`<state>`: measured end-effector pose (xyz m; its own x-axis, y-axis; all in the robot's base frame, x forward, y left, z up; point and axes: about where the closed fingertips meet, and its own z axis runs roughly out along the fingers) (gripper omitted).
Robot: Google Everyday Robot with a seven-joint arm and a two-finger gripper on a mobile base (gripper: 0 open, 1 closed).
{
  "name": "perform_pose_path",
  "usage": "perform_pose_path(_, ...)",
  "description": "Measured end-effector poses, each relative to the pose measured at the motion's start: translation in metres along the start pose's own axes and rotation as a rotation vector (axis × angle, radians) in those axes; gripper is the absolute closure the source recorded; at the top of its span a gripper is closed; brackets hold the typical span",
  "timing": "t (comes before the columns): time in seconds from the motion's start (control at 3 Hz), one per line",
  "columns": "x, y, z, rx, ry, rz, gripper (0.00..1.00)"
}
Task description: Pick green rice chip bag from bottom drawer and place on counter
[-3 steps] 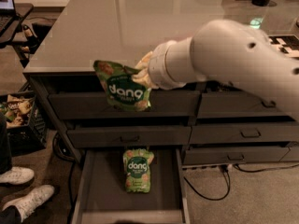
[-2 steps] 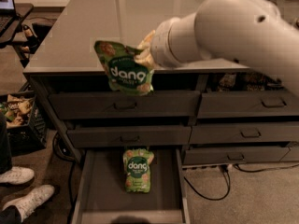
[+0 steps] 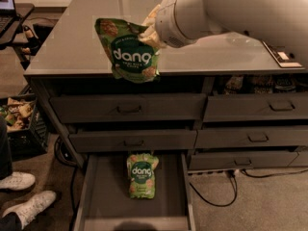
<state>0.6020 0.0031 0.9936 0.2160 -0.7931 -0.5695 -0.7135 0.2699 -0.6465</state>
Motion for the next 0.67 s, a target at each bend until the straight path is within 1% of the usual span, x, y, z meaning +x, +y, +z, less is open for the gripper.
perform_pose_path(0.33,-0.006,-0.011,-0.008,0.02,-0.008,-0.021,1.0)
perform_pose_path(0.67,-0.008,-0.041,-0.013,0.05,-0.01,-0.049,1.0)
